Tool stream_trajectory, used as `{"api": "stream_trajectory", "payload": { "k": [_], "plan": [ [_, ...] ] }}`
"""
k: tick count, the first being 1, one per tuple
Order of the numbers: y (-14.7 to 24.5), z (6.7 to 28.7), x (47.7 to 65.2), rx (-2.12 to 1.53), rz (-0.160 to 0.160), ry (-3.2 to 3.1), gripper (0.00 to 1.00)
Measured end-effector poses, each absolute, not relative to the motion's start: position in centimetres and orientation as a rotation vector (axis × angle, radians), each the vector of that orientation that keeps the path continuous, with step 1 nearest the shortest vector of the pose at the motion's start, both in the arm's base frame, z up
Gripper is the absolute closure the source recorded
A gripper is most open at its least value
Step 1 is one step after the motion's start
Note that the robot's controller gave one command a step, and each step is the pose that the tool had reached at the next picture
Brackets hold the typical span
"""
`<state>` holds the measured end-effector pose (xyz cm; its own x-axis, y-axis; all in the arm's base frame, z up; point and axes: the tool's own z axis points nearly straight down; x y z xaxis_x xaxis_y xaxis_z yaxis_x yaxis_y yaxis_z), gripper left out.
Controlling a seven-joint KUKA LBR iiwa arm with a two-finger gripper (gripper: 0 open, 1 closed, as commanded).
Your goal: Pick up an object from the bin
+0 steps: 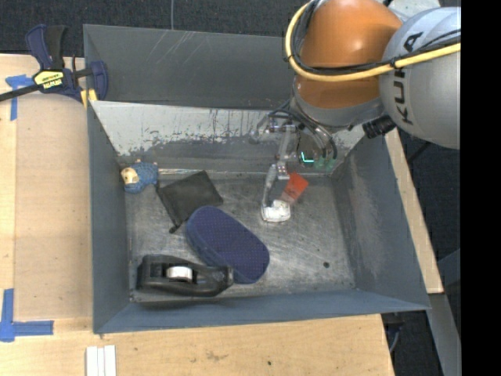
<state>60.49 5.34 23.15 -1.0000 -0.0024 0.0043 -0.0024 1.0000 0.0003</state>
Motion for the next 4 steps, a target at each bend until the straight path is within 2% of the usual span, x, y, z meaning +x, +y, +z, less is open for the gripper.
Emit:
{"api": "stream_trajectory", "payload": {
  "k": [1, 2, 3, 4],
  "plan": [
    [14.9, 7.4, 55.7, -0.111, -0.002, -3.157, 0.00],
    [13.0, 10.4, 50.3, 0.533, -0.003, -3.121, 0.00],
    [12.9, 12.3, 51.8, 0.961, 0.000, -2.998, 0.00],
    [13.0, 7.8, 49.9, 1.848, 0.009, -2.598, 0.00]
  ]
}}
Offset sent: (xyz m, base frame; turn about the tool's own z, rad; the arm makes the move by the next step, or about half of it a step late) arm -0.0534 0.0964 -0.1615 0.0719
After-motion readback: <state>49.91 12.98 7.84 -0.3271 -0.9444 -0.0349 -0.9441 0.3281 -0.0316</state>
